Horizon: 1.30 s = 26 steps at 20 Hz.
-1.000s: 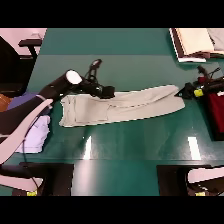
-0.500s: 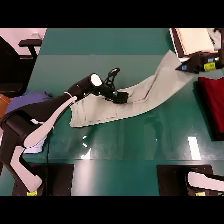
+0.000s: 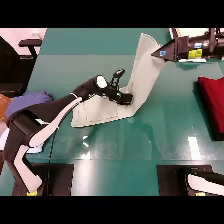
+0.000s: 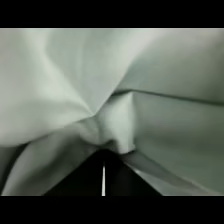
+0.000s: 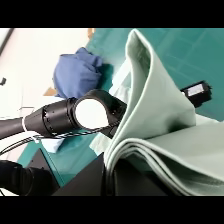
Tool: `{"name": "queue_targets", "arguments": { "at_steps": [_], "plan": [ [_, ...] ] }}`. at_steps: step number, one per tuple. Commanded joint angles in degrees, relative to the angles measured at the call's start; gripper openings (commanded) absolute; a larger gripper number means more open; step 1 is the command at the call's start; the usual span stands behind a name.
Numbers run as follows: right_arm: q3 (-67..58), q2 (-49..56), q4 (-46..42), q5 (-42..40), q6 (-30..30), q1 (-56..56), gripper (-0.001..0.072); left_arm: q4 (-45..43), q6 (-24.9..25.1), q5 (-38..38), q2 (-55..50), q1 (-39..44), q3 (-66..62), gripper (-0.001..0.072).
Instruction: Fold the shirts.
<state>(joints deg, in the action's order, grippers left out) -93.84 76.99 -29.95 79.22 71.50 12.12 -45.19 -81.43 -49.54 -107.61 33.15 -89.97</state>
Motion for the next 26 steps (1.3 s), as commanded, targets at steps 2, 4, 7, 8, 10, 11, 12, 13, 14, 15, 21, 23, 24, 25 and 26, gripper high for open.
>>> {"name": "queue_targets", "arguments": {
  "at_steps": [2, 4, 7, 8, 10, 11, 12, 13, 14, 15, 21, 23, 24, 25, 26],
  "plan": [
    [-0.2, -0.1, 2.0, -2.8, 0.1, 5.0, 0.002, -5.6, -0.3, -3.8, 6.4, -5.5, -0.9, 0.0022],
    [-0.2, 0.5, 2.0, -4.5, 0.0, 8.5, 0.002, -9.9, -0.3, -6.1, 12.8, -10.9, -0.9, 0.0023],
    [-0.2, 3.2, 2.0, -10.2, -1.4, 17.5, 0.002, -14.6, -0.2, -8.4, 23.6, -20.7, -0.9, 0.0023],
    [-0.2, 4.9, 2.0, -13.6, -2.9, 21.6, 0.002, -15.9, -0.2, -8.4, 27.1, -23.8, -0.9, 0.0023],
    [-0.2, 9.4, 2.0, -21.7, -4.2, 29.9, 0.0025, -18.1, -0.2, -8.4, 33.0, -29.0, -0.9, 0.0023],
    [-0.2, 11.8, 1.9, -25.1, -5.5, 33.5, 0.0091, -19.0, -0.2, -8.4, 35.3, -31.1, -0.9, 0.0023],
    [-0.2, 14.2, 2.0, -27.7, -7.4, 36.7, 0.0286, -19.2, -0.2, -8.4, 37.4, -33.1, -0.9, 0.0024],
    [-0.2, 16.3, 1.9, -29.2, -7.7, 39.0, 0.0457, -19.3, -0.2, -8.5, 38.9, -34.6, -0.9, 0.0023],
    [-0.2, 18.0, 1.9, -28.7, -7.6, 40.2, 0.0533, -19.2, -0.2, -8.7, 39.9, -35.8, -0.9, 0.0023],
    [-0.2, 19.0, 1.4, -26.2, -7.6, 40.3, 0.053, -19.2, -0.2, -9.2, 40.7, -36.6, -0.9, 0.0024],
    [9.3, 14.0, -13.6, -17.6, -2.0, 28.4, 0.0491, -19.1, 0.5, -15.3, 41.1, -37.2, -0.9, 0.0023],
    [16.6, 10.1, -16.0, -17.6, -0.1, 21.6, 0.049, -19.1, 0.5, -16.9, 41.1, -37.2, -0.9, 0.0023],
    [20.1, 8.5, -16.9, -17.7, 1.3, 17.8, 0.049, -19.1, 0.5, -17.5, 41.1, -37.2, -0.9, 0.0023],
    [22.9, 7.6, -16.5, -17.7, 2.2, 13.7, 0.0491, -18.9, 0.5, -17.8, 41.0, -37.2, -0.9, 0.0024],
    [24.8, 7.3, -16.6, -17.5, 2.2, 10.5, 0.0517, -18.9, 0.5, -17.7, 41.0, -36.8, -0.8, 0.0023]
  ]
}}
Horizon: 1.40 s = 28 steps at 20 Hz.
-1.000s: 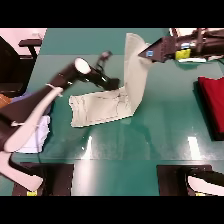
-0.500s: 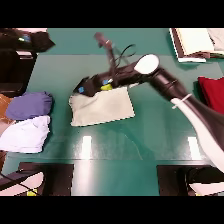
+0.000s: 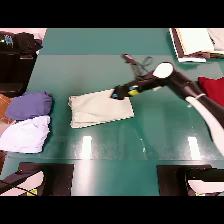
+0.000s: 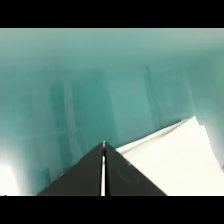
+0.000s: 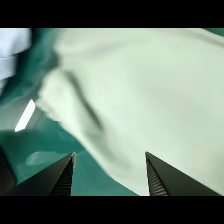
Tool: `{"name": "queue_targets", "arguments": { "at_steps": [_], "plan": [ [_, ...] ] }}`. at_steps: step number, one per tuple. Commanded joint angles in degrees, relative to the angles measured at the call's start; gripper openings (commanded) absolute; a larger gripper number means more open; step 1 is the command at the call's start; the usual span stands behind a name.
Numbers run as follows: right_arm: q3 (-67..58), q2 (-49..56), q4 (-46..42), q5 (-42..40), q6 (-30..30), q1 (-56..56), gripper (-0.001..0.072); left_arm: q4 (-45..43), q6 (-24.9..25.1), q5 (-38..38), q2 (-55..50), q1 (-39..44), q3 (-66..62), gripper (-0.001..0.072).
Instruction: Fold the shirts.
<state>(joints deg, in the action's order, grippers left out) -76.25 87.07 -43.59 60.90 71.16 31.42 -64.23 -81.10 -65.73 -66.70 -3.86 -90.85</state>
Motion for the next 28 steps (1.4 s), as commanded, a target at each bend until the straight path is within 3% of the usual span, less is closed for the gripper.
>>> {"name": "queue_targets", "arguments": {
  "at_steps": [1, 6, 13, 15, 16, 18, 23, 28],
  "plan": [
    [8.8, -2.6, -2.6, 0.8, 2.6, -11.8, 0.0602, 0.1, 0.2, -1.2, 0.1, 0.8, 0.0, 0.0023],
    [9.3, 4.9, 2.8, 3.5, 2.5, -16.1, 0.0591, 0.1, 0.6, 3.6, 0.0, 5.2, 1.3, 0.0023],
    [-3.7, 19.6, 11.7, 6.8, 2.3, -6.7, 0.0547, 0.4, 0.5, 2.5, -1.8, 6.8, 1.3, 0.0023],
    [-7.4, 23.2, 14.0, 8.0, 2.3, -3.9, 0.0427, 0.5, 0.5, 2.5, -1.8, 6.8, 1.3, 0.0023],
    [-9.2, 24.6, 14.0, 8.5, 2.2, -2.6, 0.0418, 0.6, 0.5, 2.5, -1.7, 6.8, 1.3, 0.0023],
    [-11.6, 25.5, 13.9, 8.4, 0.3, -1.3, 0.0041, 1.3, 0.5, 2.5, -1.7, 6.8, 1.3, 0.0023],
    [-17.0, 20.7, 10.0, 6.4, 0.9, -6.3, 0.002, 1.1, 0.6, 2.6, -1.8, 11.3, 1.3, 0.0022],
    [-16.9, 7.8, -4.3, 4.8, 8.1, -23.5, 0.002, 1.1, 1.7, 4.0, -1.7, 18.4, 1.3, 0.0023]
  ]
}}
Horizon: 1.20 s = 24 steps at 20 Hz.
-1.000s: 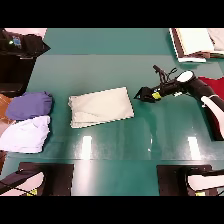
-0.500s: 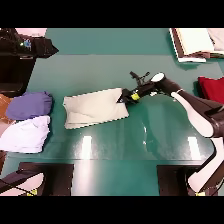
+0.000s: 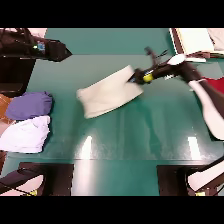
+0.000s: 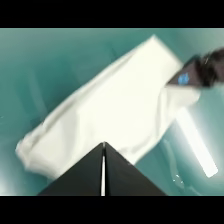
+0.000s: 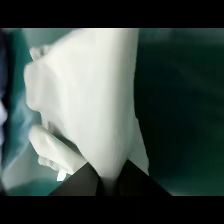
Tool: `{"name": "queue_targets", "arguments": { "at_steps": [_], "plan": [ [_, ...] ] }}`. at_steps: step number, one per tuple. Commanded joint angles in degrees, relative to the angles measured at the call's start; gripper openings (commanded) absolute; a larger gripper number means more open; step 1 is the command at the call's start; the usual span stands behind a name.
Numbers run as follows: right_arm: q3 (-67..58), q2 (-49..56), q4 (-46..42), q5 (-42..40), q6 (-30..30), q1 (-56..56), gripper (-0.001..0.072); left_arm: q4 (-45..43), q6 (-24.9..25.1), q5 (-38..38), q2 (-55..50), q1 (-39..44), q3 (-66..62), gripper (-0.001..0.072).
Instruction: Fold the shirts.
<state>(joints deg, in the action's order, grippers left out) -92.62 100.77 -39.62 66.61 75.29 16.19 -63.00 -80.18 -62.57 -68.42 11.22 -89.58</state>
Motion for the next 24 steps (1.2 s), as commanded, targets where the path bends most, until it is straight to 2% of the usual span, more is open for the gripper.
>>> {"name": "queue_targets", "arguments": {
  "at_steps": [1, 6, 11, 16, 20, 24],
  "plan": [
    [-0.5, -8.2, -11.0, -0.9, 5.3, -12.1, 0.002, -0.1, 0.7, 1.2, 0.0, 4.2, 0.0, 0.0023],
    [-0.5, -15.0, -14.4, -1.0, 5.9, -31.7, 0.002, 0.4, 0.6, 2.1, 0.0, 5.6, 0.0, 0.0023],
    [-0.5, -15.0, -13.9, -4.3, 5.7, -45.0, 0.002, 0.5, -0.9, 2.1, 0.0, 5.6, 0.0, 0.0023],
    [-0.6, -14.7, -13.1, -10.1, 5.7, -48.0, 0.002, 0.6, -1.7, 2.1, 0.0, 5.6, 0.0, 0.0023],
    [-0.7, -16.1, -5.9, -15.1, 4.1, -48.0, 0.002, 0.6, -2.3, 2.0, 0.0, 5.6, 0.0, 0.0023],
    [-0.7, -18.6, -6.0, -17.1, 2.6, -48.6, 0.002, 0.6, -2.3, 1.4, 0.0, 5.6, 0.0, 0.0023]
  ]
}}
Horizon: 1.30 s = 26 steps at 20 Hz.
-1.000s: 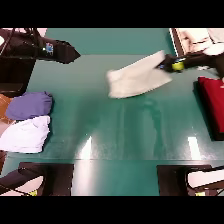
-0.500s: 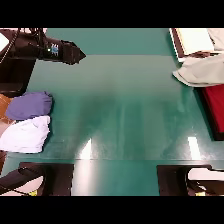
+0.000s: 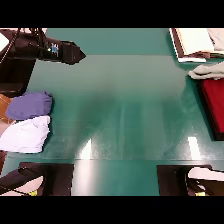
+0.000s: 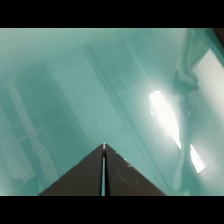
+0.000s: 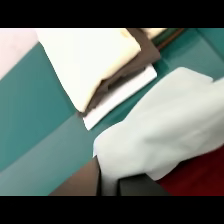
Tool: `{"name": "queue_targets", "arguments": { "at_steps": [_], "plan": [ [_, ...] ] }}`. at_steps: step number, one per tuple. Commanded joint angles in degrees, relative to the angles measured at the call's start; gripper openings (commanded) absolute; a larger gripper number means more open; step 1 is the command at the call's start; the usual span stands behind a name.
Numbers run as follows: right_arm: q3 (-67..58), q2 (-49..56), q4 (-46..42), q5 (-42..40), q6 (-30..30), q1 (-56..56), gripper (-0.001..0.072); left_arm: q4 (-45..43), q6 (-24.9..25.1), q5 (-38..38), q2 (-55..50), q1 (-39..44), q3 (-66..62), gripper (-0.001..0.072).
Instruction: Fold the shirts.
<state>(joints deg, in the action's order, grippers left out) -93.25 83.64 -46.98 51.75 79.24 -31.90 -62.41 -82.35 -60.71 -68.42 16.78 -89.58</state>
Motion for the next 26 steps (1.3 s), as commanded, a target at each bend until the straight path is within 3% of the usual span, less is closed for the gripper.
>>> {"name": "queue_targets", "arguments": {
  "at_steps": [1, 4, 10, 21, 22, 24, 25, 26],
  "plan": [
    [0.0, -2.4, 1.4, -2.0, -1.4, -0.9, 0.002, 0.0, -0.2, -0.7, 0.0, 0.0, 0.0, 0.0023],
    [0.0, -5.5, 0.4, -0.5, -1.8, -1.9, 0.002, 0.0, -0.1, -1.1, 0.0, 0.0, 0.0, 0.0024],
    [1.0, -10.5, -2.8, 11.0, -1.7, -7.4, 0.002, -0.2, 0.3, -2.3, 0.0, 0.0, 0.0, 0.0023],
    [27.7, -22.1, -22.3, 15.9, -1.1, -18.2, 0.0034, -0.2, 0.3, -4.7, 0.0, 0.0, 0.0, 0.0024],
    [29.5, -22.4, -22.2, 16.5, -1.1, -19.6, 0.0127, -0.2, 0.3, -4.9, 0.0, 0.0, 0.0, 0.0024],
    [32.1, -23.5, -22.2, 16.7, -1.0, -22.2, 0.0448, -0.2, 0.3, -4.9, 0.0, 0.0, 0.0, 0.0024],
    [32.6, -23.9, -22.1, 16.8, -1.0, -23.3, 0.0572, -0.2, 0.4, -4.9, 0.0, 0.0, 0.0, 0.0023],
    [32.3, -24.3, -21.6, 16.8, -1.1, -23.9, 0.0598, -0.2, 0.4, -4.9, 0.0, 0.0, 0.0, 0.0024]
  ]
}}
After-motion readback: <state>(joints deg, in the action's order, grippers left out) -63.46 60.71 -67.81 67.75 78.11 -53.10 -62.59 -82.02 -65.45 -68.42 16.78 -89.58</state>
